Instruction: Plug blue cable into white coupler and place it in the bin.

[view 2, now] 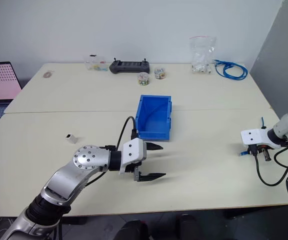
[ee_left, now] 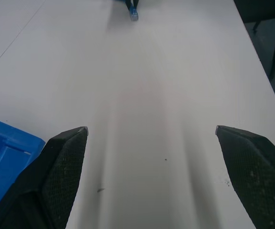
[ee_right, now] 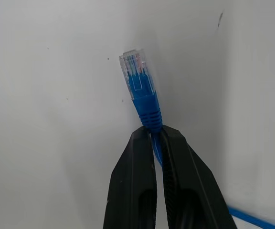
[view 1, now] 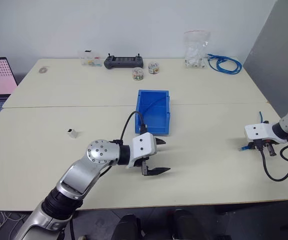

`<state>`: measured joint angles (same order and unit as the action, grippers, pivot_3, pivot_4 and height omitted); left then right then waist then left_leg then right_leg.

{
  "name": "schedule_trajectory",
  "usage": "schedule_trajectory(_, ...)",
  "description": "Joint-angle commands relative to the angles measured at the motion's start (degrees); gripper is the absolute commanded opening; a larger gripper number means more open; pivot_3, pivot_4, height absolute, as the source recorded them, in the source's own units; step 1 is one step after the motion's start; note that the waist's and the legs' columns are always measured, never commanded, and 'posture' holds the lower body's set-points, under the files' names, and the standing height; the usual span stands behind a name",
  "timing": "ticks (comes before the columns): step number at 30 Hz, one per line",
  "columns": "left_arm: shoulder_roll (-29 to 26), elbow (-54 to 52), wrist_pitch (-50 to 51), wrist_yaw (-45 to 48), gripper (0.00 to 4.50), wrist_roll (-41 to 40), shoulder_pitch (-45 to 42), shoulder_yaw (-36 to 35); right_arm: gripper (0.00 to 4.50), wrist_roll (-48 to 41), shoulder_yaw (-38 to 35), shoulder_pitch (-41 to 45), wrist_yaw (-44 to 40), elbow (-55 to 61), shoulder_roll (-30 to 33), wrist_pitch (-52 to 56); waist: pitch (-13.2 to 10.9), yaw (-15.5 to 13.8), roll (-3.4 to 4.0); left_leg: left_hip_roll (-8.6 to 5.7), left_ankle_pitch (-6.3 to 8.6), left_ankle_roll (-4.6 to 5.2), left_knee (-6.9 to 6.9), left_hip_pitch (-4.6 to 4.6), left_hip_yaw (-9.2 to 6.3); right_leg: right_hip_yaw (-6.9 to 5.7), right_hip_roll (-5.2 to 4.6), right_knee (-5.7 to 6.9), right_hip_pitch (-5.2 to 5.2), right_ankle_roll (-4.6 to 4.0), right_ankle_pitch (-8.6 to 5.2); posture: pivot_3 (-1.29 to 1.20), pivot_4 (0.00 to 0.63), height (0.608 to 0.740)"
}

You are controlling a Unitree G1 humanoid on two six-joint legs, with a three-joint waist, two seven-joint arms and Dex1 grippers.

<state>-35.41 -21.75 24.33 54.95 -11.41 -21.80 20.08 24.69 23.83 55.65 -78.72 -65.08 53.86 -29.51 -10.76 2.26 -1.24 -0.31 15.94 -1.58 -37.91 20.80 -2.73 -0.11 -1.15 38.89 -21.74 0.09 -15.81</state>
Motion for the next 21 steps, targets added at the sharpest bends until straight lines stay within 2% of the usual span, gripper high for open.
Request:
schedule_trajectory(1, -1.31, -0.64, -2.28, 1.06, 4.5, 0.79, 0.66, -0.63, 0.01, -2.34, -0.84, 0.35, -3.62, 3.24, -1.58, -2.29, 0.0, 0.03, 0.0, 0.0, 0.0, 0.0, 0.01, 0.0, 0.0, 0.0, 0.0, 0.0, -0.01, 0.0, 0.0, 0.0, 0.15, 0.74)
schedule_trajectory(4, -3.46, -1.29, -2.79, 1.25, 4.5, 0.41, 3.15, -3.12, 0.01, -7.42, -2.41, -1.62, -9.58, 11.13, -2.51, 0.16, -0.02, 0.22, 0.03, 0.0, 0.0, 0.0, 0.07, 0.01, 0.0, 0.04, 0.01, 0.01, -0.07, -0.01, 0.0, 0.0, 0.15, 0.74)
schedule_trajectory(8, -7.49, -2.61, -4.03, 0.65, 4.5, -0.41, 9.43, -8.48, 0.01, -15.86, -3.84, -8.69, -13.68, 33.22, -4.94, 15.99, -0.05, -0.14, 0.08, 0.0, 0.0, 0.0, 0.1, 0.13, -0.09, 0.0, 0.0, 0.09, -0.22, -0.01, 0.0, 0.0, 0.15, 0.74)
schedule_trajectory(10, -9.24, -3.22, -4.73, -0.08, 4.5, -0.39, 12.9, -11.45, 0.01, -18.73, -4.06, -12.01, -12.17, 44.86, -7.61, 26.56, -0.05, -0.29, 0.09, 0.01, 0.01, 0.0, 0.14, 0.19, -0.15, -0.01, 0.0, 0.11, -0.3, -0.01, 0.0, 0.0, 0.15, 0.74)
schedule_trajectory(12, -10.02, -3.6, -4.9, -0.57, 4.5, -0.48, 14.82, -13.26, 0.01, -19.99, -4.13, -14.04, -10.55, 51.83, -8.87, 33.62, -0.08, -0.63, 0.14, 0.0, 0.02, -0.03, 0.16, 0.23, -0.24, -0.03, 0.0, 0.11, -0.35, -0.02, 0.0, 0.0, 0.15, 0.74)
schedule_trajectory(14, -11.56, -2.71, -5.36, -1.47, 4.5, -0.54, 18.43, -18.23, 0.01, -21.69, -3.39, -15.58, -6.06, 58.57, -14.65, 44.22, -0.12, -0.87, 0.2, -0.03, 0.03, -0.03, 0.09, 0.37, -0.33, -0.13, -0.04, 0.1, -0.43, -0.01, 0.0, 0.0, 0.15, 0.74)
schedule_trajectory(17, -13.24, -1.41, -6.42, -1.68, 4.5, -0.34, 21.73, -22.53, 0.01, -22.18, -2.07, -16.13, -1.26, 63.07, -20.73, 53.64, -0.09, -0.87, 0.16, -0.02, 0.03, -0.03, 0.06, 0.44, -0.44, -0.24, -0.06, 0.05, -0.46, -0.02, 0.0, 0.0, 0.15, 0.74)
schedule_trajectory(21, -14.85, 1.93, -9.42, -0.98, 4.5, 0.29, 24.33, -25.77, 0.01, -21.46, 0.98, -15.15, 4.21, 62.8, -28.22, 59.7, -0.11, -1.34, 0.2, -0.08, 0.03, -0.03, 0.02, 0.64, -0.56, -0.39, -0.12, 0.03, -0.59, -0.03, -0.01, 0.0, 0.15, 0.74)
